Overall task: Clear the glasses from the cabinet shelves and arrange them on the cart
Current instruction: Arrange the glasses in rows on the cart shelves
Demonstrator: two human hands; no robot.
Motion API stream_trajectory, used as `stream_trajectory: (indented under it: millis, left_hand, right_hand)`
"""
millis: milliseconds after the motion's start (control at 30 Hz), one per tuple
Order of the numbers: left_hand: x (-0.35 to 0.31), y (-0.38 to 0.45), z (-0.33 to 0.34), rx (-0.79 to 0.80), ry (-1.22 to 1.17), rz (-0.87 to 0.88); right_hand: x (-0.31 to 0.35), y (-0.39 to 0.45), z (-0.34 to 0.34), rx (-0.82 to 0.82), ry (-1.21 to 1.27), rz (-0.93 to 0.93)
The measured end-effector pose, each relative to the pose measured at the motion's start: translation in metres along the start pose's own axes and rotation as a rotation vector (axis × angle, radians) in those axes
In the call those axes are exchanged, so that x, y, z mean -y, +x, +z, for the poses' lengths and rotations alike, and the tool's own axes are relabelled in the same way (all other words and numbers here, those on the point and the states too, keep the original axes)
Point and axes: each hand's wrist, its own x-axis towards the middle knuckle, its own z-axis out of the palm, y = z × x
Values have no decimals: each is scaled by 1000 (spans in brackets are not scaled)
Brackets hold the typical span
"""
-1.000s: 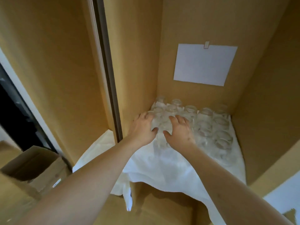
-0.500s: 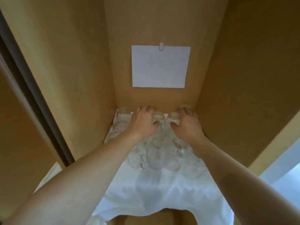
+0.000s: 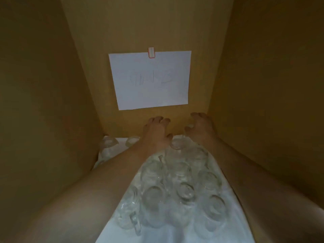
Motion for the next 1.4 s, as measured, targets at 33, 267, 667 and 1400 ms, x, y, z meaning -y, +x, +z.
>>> stream_trajectory:
  millis: [33, 267, 667, 1400]
  left_hand:
    - [1, 7, 3, -1, 4, 0]
    - [10, 41, 26, 45, 14, -4]
    - [50, 55, 32, 59, -8, -79]
    - [91, -13, -45, -9, 28, -176]
  right_hand:
    - [-2, 8, 3, 19, -13, 11]
    - [-19, 46, 34, 219, -162, 71]
    - [-26, 71, 67, 380, -262, 88]
    - [76, 16, 5, -73, -171, -152]
